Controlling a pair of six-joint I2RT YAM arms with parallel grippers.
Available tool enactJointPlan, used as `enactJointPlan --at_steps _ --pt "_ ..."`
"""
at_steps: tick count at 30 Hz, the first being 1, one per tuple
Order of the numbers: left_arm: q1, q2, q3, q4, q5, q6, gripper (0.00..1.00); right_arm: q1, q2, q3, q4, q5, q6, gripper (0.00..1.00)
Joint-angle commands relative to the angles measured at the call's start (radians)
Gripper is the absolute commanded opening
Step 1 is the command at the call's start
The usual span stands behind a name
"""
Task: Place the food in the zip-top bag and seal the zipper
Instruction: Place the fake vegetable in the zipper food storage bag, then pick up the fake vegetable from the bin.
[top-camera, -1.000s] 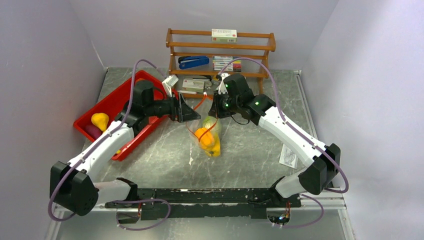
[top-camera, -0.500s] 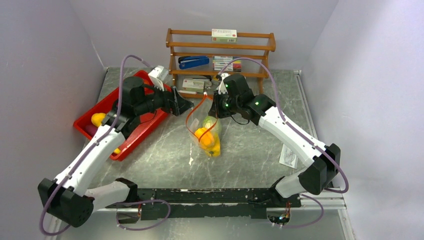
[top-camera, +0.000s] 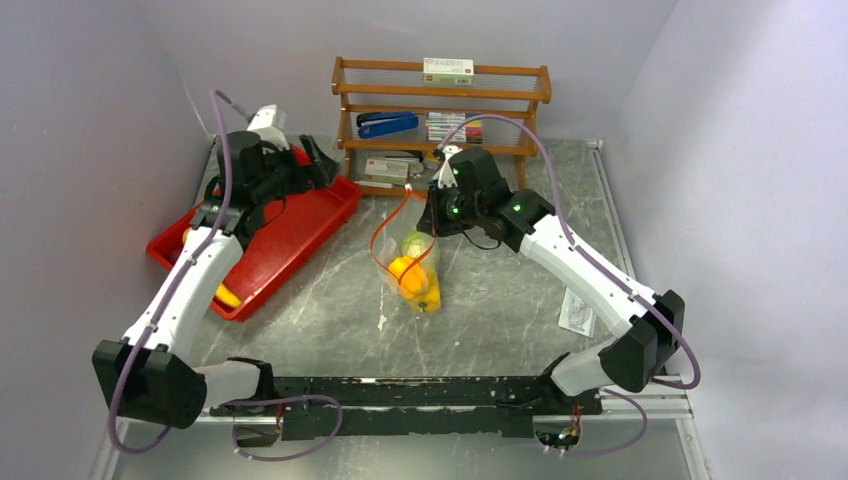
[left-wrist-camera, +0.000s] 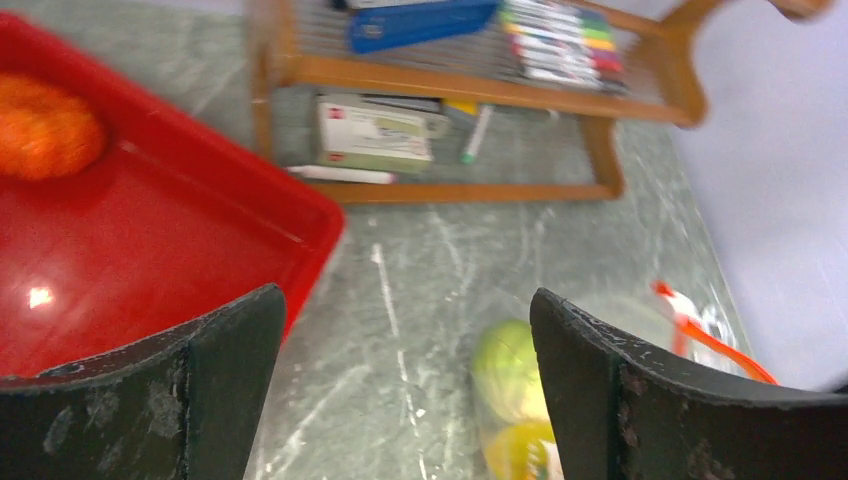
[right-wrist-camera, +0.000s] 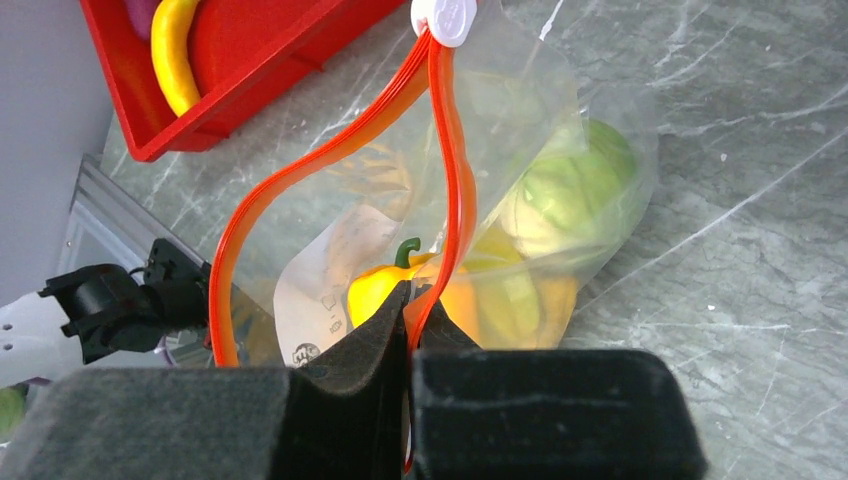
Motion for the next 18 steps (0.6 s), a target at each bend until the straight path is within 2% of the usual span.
enactJointPlan --at_steps 1,4,7,11,14,18 --pt "0.126 0.017 -0.045 0.079 0.043 -0.145 0.87 0.007 -0.042 -0.005 0.040 -0.019 0.003 0.00" --pt "0.204 0.055 -0.076 0.120 0.033 -0.225 0.78 0.008 -0.044 -0.010 0.046 -0.025 0.009 0.00" --pt "0.271 0.113 -0.102 0.162 0.031 -0.291 0.77 0.008 -0.047 -0.006 0.043 -0.029 0.015 0.00" --pt "0.355 0.193 -0.154 0.312 0.049 -0.395 0.76 0.011 -0.061 -0.014 0.049 -0.021 0.019 0.00" --pt "0.363 0.257 -0.152 0.377 -0.035 -0.422 0.74 0.014 -0.068 -0.028 0.059 -0.022 0.028 0.00" --pt "0.365 0.330 -0.173 0.487 -0.120 -0.461 0.76 0.017 -0.074 -0.027 0.056 -0.019 0.037 0.00"
